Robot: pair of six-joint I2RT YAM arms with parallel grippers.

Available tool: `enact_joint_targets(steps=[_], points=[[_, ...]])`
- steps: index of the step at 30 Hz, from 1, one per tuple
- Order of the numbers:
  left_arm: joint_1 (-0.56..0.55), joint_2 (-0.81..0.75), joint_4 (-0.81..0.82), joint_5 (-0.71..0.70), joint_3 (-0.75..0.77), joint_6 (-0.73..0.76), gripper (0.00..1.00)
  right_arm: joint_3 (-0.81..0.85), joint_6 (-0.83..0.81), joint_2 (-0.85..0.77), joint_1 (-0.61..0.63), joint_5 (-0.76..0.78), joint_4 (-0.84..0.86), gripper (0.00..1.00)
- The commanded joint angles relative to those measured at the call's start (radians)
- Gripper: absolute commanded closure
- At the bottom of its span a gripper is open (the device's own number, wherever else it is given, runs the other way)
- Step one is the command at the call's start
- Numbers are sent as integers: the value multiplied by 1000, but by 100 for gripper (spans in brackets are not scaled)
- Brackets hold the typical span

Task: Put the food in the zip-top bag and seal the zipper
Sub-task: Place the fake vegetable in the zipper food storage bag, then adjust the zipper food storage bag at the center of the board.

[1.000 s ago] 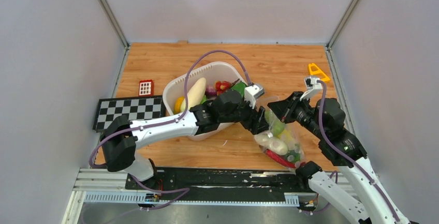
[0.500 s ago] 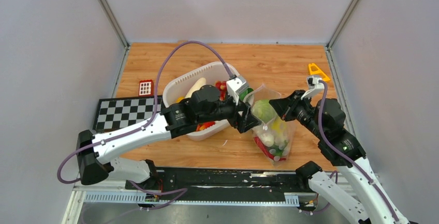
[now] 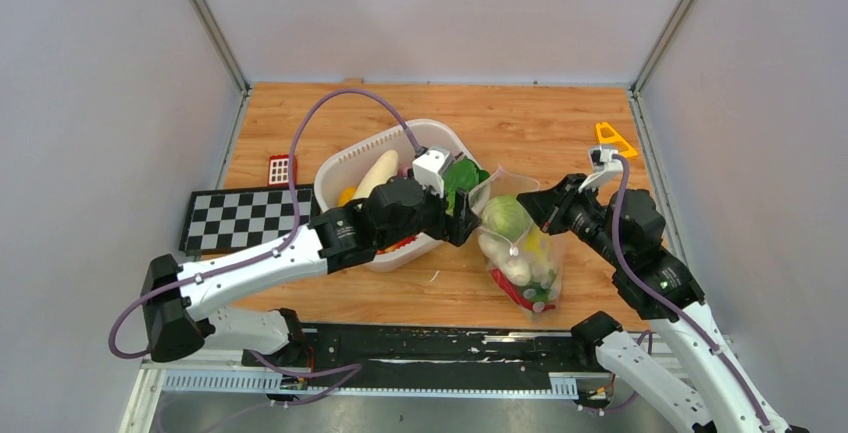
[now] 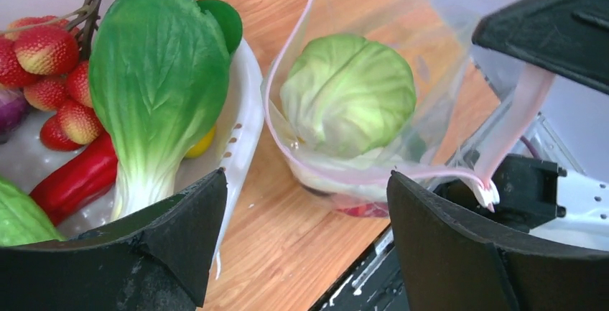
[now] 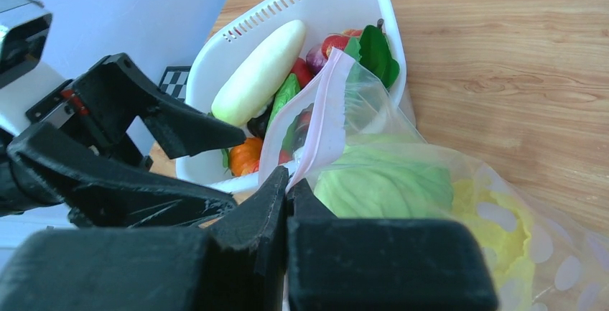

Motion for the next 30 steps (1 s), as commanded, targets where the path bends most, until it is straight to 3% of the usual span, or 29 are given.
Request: enact_joint_targets(steps=[1, 6, 10, 12, 14, 20, 25, 28, 30], points=[[54, 36, 130, 45, -7, -77, 15, 18, -9, -8, 3, -30, 79, 100], [122, 79, 173, 138, -29, -117, 43, 37, -24, -3, 3, -46, 58, 100], [124, 105, 172, 194, -17, -93, 58, 38, -32, 5, 4, -58, 59, 100], [124, 115, 168, 237, -7, -87, 79, 37, -46, 13, 4, -76, 68, 100], [124, 116, 185, 275, -1, -82, 92, 61, -94, 28, 3, -66, 48, 100], [124, 112, 129, 314, 132, -25, 100, 227, -264, 102, 4, 17, -103, 99], [124, 108, 8, 225, 253, -31, 100, 259, -276, 81, 3, 225, -165, 98], [130, 113, 16, 210, 197, -77, 100, 196, -283, 71, 2, 160, -183, 92], [135, 141, 31, 273, 196, -106, 100, 230, -254, 136, 3, 152, -283, 98]])
